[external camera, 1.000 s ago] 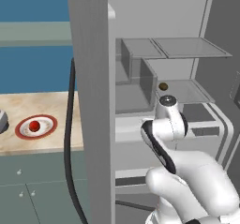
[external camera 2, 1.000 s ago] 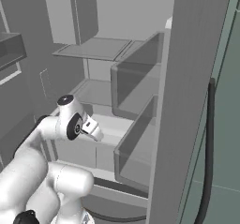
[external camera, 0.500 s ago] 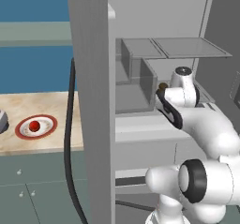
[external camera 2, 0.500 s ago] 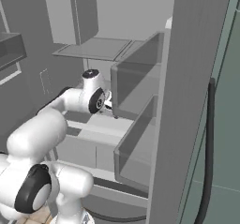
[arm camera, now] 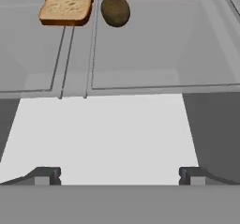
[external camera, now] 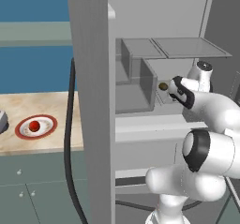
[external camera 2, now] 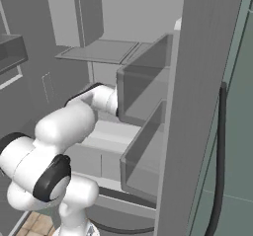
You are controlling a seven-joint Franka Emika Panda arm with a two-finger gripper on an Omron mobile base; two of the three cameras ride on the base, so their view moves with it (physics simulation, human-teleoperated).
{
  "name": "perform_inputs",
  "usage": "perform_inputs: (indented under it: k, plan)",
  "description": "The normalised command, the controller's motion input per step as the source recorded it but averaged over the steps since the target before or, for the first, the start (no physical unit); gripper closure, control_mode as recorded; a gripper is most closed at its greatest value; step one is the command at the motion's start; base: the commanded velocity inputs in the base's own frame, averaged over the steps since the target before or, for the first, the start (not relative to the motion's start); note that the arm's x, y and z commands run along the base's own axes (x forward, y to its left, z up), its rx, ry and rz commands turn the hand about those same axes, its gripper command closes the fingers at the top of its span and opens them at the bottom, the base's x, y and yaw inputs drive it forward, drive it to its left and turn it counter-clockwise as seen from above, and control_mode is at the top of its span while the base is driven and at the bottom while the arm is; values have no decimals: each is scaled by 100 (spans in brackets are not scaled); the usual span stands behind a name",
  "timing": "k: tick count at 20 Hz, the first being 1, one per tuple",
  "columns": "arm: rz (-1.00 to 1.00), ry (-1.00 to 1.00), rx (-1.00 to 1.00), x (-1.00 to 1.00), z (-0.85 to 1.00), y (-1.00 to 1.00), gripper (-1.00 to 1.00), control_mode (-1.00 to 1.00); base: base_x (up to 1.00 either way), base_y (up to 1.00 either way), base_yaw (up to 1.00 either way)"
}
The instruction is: Pick the apple and kiwi from the fridge and place them on the plate next to the blender to make a fruit smoothie.
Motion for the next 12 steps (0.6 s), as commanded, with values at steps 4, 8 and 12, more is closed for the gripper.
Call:
perform_inputs:
  k: [4,8,12]
  plan:
    - [16,-8,-10,51,-6,-1,-100,-100,0,0,0]
    - [4,-4,-9,50,-10,0,-100,-100,0,0,0]
    - [0,0,0,65,-13,0,-100,-100,0,0,0]
